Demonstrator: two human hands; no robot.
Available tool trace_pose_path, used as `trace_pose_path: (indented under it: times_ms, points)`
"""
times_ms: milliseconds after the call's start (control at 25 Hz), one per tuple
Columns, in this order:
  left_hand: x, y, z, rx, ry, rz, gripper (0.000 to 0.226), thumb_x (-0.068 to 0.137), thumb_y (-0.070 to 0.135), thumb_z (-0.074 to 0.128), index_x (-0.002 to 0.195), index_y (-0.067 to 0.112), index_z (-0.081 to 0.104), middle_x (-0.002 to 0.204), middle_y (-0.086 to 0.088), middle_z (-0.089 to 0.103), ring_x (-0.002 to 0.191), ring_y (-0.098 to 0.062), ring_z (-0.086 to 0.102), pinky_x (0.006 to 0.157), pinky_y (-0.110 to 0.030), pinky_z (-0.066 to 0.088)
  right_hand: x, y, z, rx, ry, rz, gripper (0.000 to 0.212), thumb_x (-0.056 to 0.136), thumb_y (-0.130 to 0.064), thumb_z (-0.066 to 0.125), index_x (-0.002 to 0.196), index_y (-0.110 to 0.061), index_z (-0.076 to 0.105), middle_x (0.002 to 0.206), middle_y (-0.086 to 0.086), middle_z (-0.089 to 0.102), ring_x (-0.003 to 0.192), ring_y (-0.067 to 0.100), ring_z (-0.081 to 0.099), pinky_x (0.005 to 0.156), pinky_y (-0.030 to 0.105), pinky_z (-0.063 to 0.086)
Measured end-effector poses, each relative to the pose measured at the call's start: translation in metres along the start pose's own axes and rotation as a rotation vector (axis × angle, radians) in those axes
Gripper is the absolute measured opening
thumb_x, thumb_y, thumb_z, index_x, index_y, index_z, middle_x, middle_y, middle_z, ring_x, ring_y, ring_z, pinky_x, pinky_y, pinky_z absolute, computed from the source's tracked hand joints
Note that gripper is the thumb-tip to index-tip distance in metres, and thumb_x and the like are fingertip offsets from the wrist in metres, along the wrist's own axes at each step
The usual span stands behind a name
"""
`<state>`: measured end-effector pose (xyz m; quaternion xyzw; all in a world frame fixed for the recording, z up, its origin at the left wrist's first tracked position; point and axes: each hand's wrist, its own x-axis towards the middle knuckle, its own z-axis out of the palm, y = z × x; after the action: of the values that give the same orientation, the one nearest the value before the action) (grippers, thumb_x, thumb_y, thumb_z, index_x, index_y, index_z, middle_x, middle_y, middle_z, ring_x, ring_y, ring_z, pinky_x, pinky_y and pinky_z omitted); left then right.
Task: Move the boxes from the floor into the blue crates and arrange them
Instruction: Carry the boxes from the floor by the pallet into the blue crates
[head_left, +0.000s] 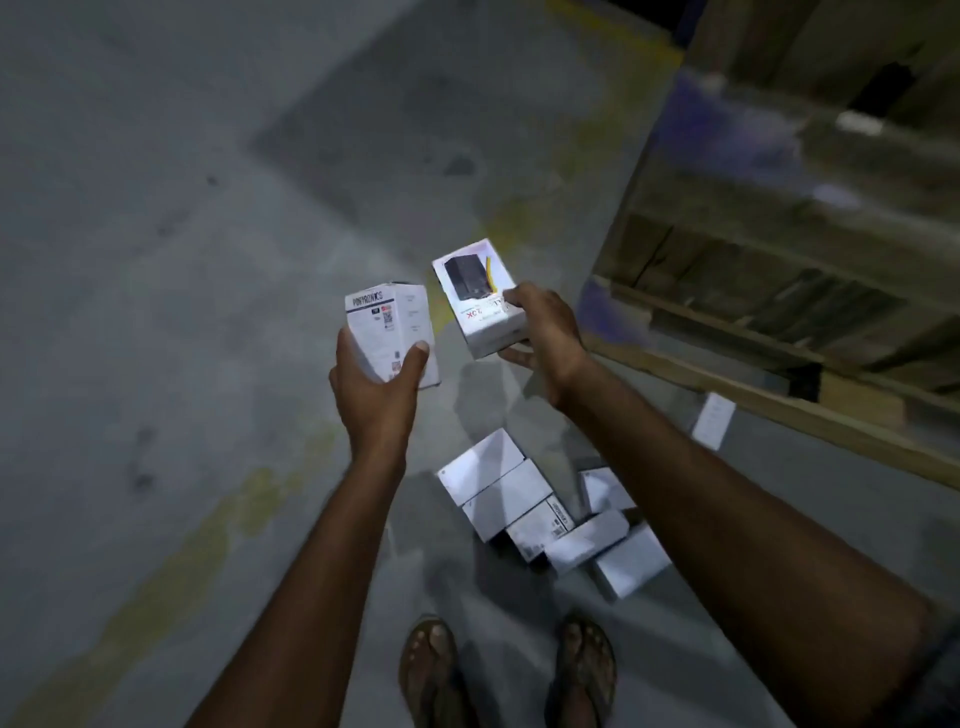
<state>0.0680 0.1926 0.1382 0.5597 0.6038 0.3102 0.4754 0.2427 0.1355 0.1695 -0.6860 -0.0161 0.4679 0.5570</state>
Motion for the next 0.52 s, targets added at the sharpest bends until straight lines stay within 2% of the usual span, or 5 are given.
trace_pose_path:
  times_ms: [120, 240, 360, 440, 520]
  points:
    - [-0.039, 0.094, -0.056, -0.094, 0.014, 0.014, 0.049, 0.073, 0.047, 0.080, 0.117, 0.039, 0.058, 0.121, 0.011, 0.066, 0.113, -0.014, 0.064, 0.098, -0.041, 0.055, -0.086, -0.067, -0.007, 0.107, -0.079, 0.055, 0.034, 0.096, -0.034, 0.049, 0.121, -0.017, 0.066, 0.109, 0.005, 0.076, 0.086, 0.017, 0.068, 0.072, 0.029, 0.055]
    - [-0.085, 0.181, -0.104, -0.227, 0.000, -0.001, 0.053, 0.075, 0.047, 0.081, 0.123, 0.036, 0.060, 0.118, 0.012, 0.070, 0.107, -0.011, 0.069, 0.097, -0.048, 0.057, -0.162, -0.123, -0.016, 0.214, -0.095, 0.035, 0.034, 0.098, -0.040, 0.050, 0.121, -0.021, 0.065, 0.104, 0.001, 0.074, 0.084, 0.015, 0.068, 0.066, 0.028, 0.056]
    - [-0.138, 0.258, -0.148, -0.280, 0.009, -0.039, 0.073, 0.075, 0.056, 0.080, 0.138, 0.031, 0.051, 0.125, 0.012, 0.065, 0.112, -0.009, 0.066, 0.099, -0.047, 0.056, -0.239, -0.174, -0.030, 0.263, -0.155, -0.032, 0.037, 0.098, -0.037, 0.057, 0.129, -0.018, 0.062, 0.114, 0.005, 0.073, 0.090, 0.017, 0.069, 0.070, 0.029, 0.059]
    - [-0.170, 0.303, -0.169, -0.304, -0.033, -0.037, 0.070, 0.079, 0.059, 0.076, 0.137, 0.031, 0.050, 0.127, 0.009, 0.063, 0.115, -0.014, 0.065, 0.094, -0.042, 0.058, -0.286, -0.202, -0.042, 0.250, -0.187, -0.091, 0.028, 0.097, -0.030, 0.061, 0.123, -0.019, 0.062, 0.115, 0.008, 0.073, 0.095, 0.020, 0.070, 0.079, 0.034, 0.060]
    - [-0.209, 0.344, -0.188, -0.330, -0.105, -0.029, 0.062, 0.087, 0.056, 0.071, 0.138, 0.027, 0.052, 0.127, 0.004, 0.064, 0.111, -0.016, 0.068, 0.082, -0.035, 0.059, -0.338, -0.224, -0.057, 0.215, -0.202, -0.159, 0.022, 0.094, -0.023, 0.064, 0.116, -0.022, 0.060, 0.113, 0.009, 0.073, 0.095, 0.021, 0.070, 0.078, 0.036, 0.060]
